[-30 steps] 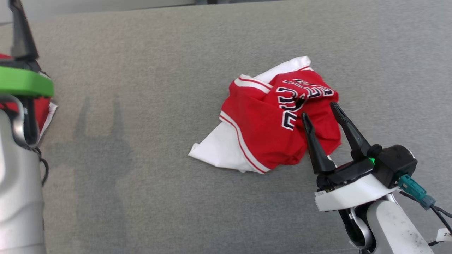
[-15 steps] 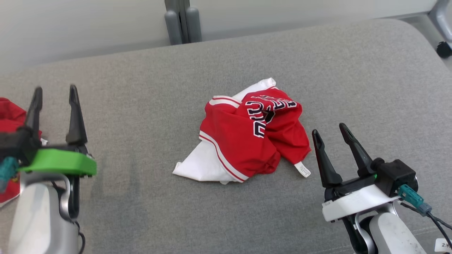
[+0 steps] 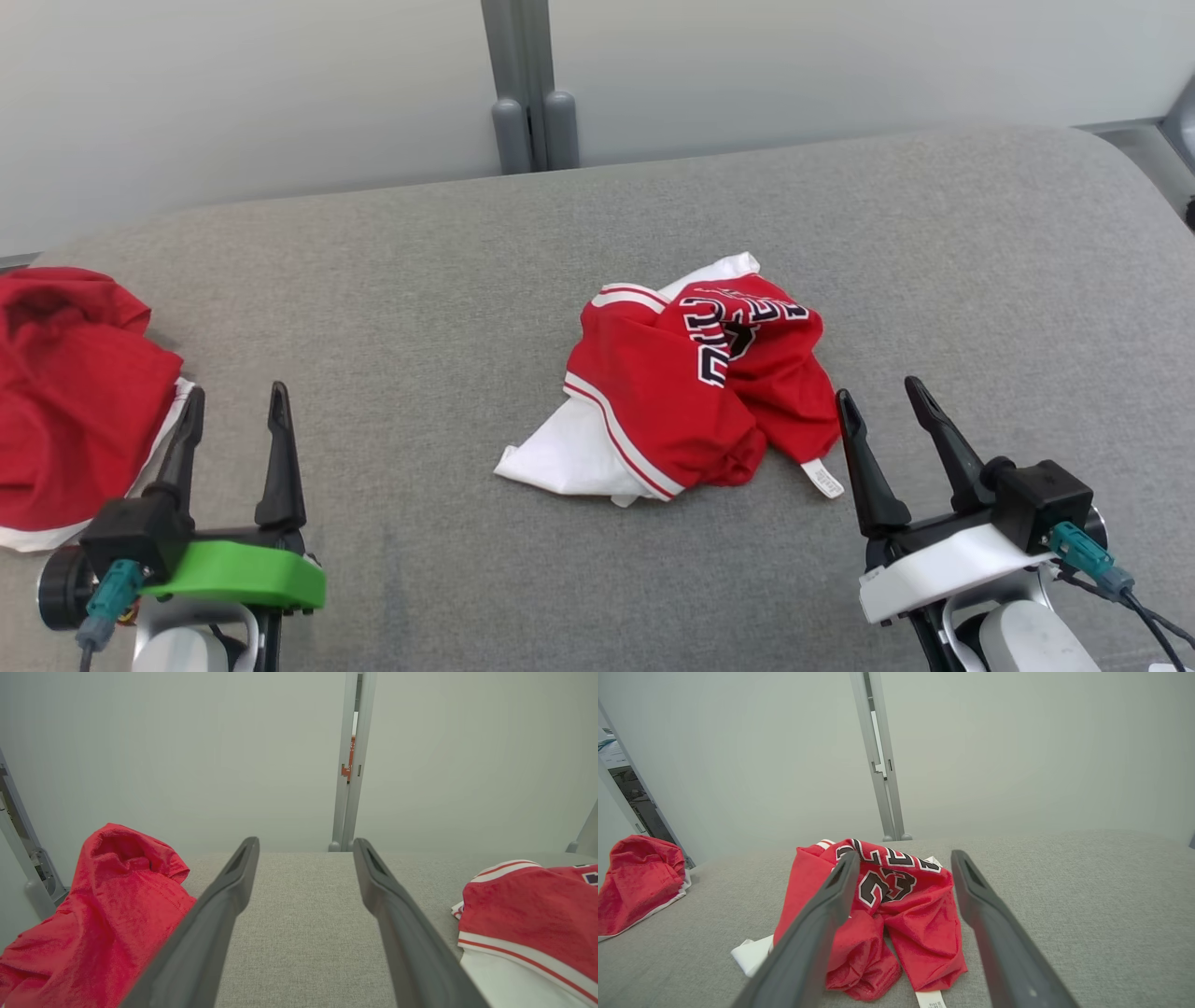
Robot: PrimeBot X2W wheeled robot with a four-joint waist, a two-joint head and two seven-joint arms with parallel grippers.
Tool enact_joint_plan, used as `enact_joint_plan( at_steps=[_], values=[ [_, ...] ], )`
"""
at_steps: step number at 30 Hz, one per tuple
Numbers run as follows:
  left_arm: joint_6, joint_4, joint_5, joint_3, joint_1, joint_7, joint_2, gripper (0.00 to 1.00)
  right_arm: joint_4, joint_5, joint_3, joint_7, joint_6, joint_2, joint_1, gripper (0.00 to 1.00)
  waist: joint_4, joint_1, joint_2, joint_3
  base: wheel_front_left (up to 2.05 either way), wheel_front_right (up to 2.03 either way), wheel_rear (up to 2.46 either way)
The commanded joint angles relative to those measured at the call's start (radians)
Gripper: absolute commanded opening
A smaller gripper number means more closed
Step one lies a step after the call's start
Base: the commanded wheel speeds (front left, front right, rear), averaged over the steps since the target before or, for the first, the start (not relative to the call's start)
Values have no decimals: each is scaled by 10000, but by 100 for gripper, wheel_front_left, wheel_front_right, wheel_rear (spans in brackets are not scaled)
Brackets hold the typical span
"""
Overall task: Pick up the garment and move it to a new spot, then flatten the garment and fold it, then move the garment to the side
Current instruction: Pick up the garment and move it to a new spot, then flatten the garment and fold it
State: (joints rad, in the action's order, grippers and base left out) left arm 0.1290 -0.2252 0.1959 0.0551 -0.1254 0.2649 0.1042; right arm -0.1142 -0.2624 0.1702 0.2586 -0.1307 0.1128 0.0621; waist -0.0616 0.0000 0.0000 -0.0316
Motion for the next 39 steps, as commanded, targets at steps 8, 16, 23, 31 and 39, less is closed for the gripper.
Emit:
enact_joint_plan(
  at_steps=[8,16,23,31,39],
  values=[
    [-111,164,-33,-57,863,-10,-263,100,-277,-76,4,64,-1,-81,-334,100,230,0,0,266,0,0,0],
    [-247,274,-100,-22,1364,-10,-412,100,-492,-96,-76,72,-1,-119,-432,100,324,0,0,346,0,0,0],
    [-285,293,-126,49,1399,-10,-453,100,-525,-77,-216,70,-1,-168,-562,100,427,0,0,457,0,0,0],
    [-272,291,-246,53,1470,-10,-481,100,-489,-25,-262,71,-1,-208,-610,100,465,0,0,482,0,0,0],
    [-231,291,-330,131,1495,-10,-496,100,-516,-57,-251,72,-1,-216,-611,100,456,0,0,471,0,0,0]
  ],
)
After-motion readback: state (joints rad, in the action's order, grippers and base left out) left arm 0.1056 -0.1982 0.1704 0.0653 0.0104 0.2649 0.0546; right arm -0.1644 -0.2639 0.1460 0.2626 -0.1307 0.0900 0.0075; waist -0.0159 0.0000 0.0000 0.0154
